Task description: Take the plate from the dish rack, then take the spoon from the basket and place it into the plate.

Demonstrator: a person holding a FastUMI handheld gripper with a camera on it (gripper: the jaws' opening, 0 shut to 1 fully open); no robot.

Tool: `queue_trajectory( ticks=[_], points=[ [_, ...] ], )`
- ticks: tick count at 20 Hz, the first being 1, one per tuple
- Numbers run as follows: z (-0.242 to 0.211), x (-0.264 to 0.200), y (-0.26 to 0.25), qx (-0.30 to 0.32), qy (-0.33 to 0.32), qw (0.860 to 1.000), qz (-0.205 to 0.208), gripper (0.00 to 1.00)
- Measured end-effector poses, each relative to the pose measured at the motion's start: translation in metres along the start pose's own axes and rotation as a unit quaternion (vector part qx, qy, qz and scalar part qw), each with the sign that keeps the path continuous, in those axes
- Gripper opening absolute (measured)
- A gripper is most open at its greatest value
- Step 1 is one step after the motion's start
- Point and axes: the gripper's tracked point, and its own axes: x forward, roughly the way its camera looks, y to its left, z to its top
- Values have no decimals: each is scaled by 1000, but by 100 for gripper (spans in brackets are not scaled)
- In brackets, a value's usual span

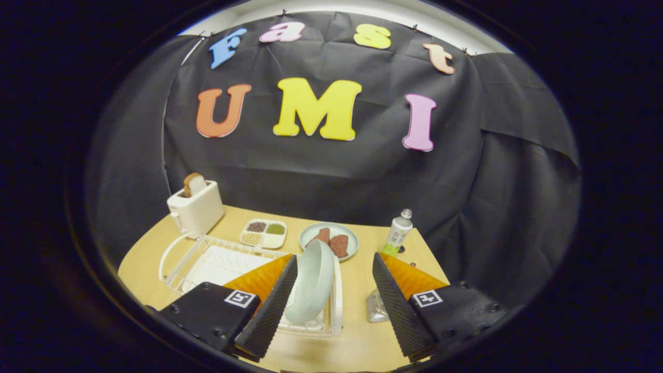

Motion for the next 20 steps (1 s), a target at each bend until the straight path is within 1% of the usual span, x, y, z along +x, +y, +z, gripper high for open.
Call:
queue_trajectory(
  ticks=[4,5,7,9,10,11,13,15,16,17,18,19,20],
  points=[
    [5,39,5,-7,88,996,-17,92],
    [-1,46,7,-14,114,993,-19,91],
    [-13,58,6,-19,168,985,-40,90],
    [-22,65,9,-25,217,974,-62,79],
    [-22,69,7,-32,225,970,-82,76],
    [-19,71,8,-43,230,968,-91,72],
    [-18,75,16,-63,234,966,-92,65],
    [-24,77,15,-68,258,958,-106,55],
    [-29,77,16,-67,274,953,-109,48],
    [-34,78,15,-65,286,949,-119,36],
    [-30,79,17,-66,282,949,-122,28],
    [-30,76,19,-72,282,948,-129,21],
    [-28,72,22,-75,280,946,-142,19]
  ],
)
